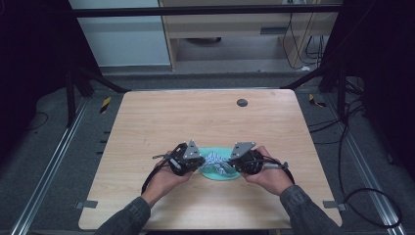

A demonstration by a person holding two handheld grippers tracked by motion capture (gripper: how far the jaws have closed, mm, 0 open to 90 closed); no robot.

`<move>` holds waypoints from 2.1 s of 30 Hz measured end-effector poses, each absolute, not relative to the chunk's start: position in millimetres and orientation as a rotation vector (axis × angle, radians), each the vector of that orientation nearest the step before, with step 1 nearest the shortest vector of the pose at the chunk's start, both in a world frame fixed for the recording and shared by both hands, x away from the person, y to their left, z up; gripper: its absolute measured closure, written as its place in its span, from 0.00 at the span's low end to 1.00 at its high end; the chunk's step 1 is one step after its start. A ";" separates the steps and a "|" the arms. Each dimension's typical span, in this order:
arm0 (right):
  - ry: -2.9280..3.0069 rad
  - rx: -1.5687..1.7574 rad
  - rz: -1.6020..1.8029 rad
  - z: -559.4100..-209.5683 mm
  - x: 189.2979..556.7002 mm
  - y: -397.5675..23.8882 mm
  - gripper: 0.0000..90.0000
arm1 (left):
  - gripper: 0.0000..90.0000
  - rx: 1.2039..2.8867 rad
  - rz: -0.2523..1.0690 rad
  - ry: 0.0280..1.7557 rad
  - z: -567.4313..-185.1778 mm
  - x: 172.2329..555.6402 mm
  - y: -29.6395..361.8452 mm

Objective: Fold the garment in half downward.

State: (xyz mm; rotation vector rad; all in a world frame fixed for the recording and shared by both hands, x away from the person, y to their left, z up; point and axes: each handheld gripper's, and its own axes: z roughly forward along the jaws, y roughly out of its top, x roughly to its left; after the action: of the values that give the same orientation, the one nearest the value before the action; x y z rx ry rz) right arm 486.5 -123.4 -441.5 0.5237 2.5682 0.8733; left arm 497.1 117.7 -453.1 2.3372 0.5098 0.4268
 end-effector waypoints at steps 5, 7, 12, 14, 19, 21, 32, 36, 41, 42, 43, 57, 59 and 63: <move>2.575 0.520 0.872 -442.9 484.1 -123.0 0.92 | 0.95 2.335 0.416 0.509 -456.2 494.6 118.6; 2.576 0.522 0.876 -443.6 483.1 -122.6 0.92 | 0.94 2.339 0.409 0.506 -457.5 493.7 119.2; 2.580 0.521 0.876 -444.5 480.9 -122.3 0.91 | 0.94 2.336 0.403 0.507 -460.6 491.2 121.1; 2.580 0.521 0.881 -445.1 480.1 -122.0 0.91 | 0.94 2.338 0.402 0.506 -461.2 490.4 121.5; 2.586 0.525 0.879 -446.1 477.0 -122.4 0.88 | 0.94 2.339 0.394 0.495 -462.0 487.0 121.2; 2.585 0.529 0.885 -446.7 475.7 -122.9 0.87 | 0.94 2.341 0.391 0.488 -462.5 485.5 121.1; 2.596 0.511 0.884 -453.8 463.2 -126.7 0.91 | 0.95 2.350 0.385 0.465 -466.2 477.8 121.8; 2.599 0.510 0.884 -456.9 460.4 -129.7 0.94 | 0.95 2.349 0.374 0.458 -468.5 474.4 121.7; 2.606 0.506 0.872 -460.5 458.2 -130.9 0.97 | 0.96 2.359 0.372 0.444 -470.2 470.7 120.7; 2.608 0.503 0.871 -461.0 457.6 -131.1 0.98 | 0.96 2.362 0.373 0.439 -470.2 470.4 120.7; 2.610 0.505 0.873 -461.5 457.0 -130.9 0.98 | 0.96 2.361 0.374 0.440 -470.5 469.7 120.5; 2.681 0.468 0.835 -470.9 447.1 -127.5 1.00 | 0.97 2.410 0.348 0.401 -478.1 460.5 122.4; 2.689 0.459 0.826 -472.1 446.2 -127.1 1.00 | 0.97 2.415 0.343 0.402 -478.8 459.6 122.6; 2.700 0.456 0.813 -474.4 445.0 -126.1 1.00 | 0.97 2.424 0.334 0.397 -482.0 458.0 122.4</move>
State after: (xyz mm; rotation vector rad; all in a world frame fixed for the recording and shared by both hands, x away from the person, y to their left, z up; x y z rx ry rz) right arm 445.0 -126.1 -474.4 0.4556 2.7000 0.8127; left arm 458.0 122.4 -482.0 2.4240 0.3974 0.3340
